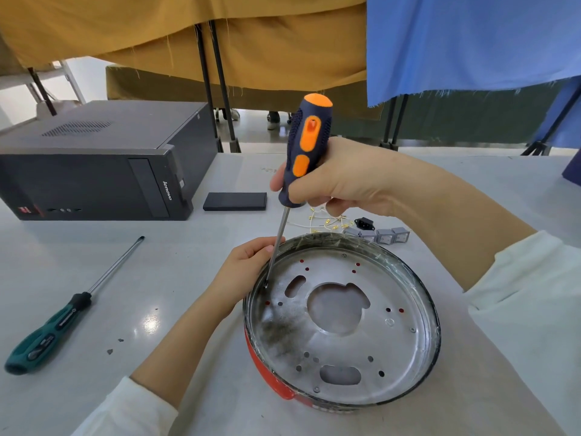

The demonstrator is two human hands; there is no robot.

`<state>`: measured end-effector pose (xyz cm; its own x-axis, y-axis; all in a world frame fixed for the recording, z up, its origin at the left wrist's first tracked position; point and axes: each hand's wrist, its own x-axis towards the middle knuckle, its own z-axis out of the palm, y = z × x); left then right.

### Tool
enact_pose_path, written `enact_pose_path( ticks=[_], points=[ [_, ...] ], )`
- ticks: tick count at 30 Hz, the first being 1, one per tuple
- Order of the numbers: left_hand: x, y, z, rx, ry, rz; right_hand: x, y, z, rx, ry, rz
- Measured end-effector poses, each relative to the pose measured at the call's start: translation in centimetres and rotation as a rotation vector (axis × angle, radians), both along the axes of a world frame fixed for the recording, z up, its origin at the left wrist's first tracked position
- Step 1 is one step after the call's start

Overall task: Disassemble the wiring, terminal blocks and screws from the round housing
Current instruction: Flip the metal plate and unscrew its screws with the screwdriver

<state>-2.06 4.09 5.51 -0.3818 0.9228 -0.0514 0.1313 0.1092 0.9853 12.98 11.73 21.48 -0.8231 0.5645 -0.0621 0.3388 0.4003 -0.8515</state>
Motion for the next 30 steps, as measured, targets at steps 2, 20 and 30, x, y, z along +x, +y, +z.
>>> enact_pose_path(
  ticks=[2,20,30],
  points=[
    [0.00,-0.03,0.10,0.000,0.003,0.000,0.14,-0.05,0.03,-0.017,-0.018,0.023],
    [0.12,-0.29,0.55,0.011,0.006,-0.008,-0.28,-0.47,-0.55,0.149,-0.004,-0.050],
    [-0.01,-0.16,0.43,0.007,0.008,-0.020,0.24,-0.49,-0.62,0.151,-0.082,-0.051]
  ],
)
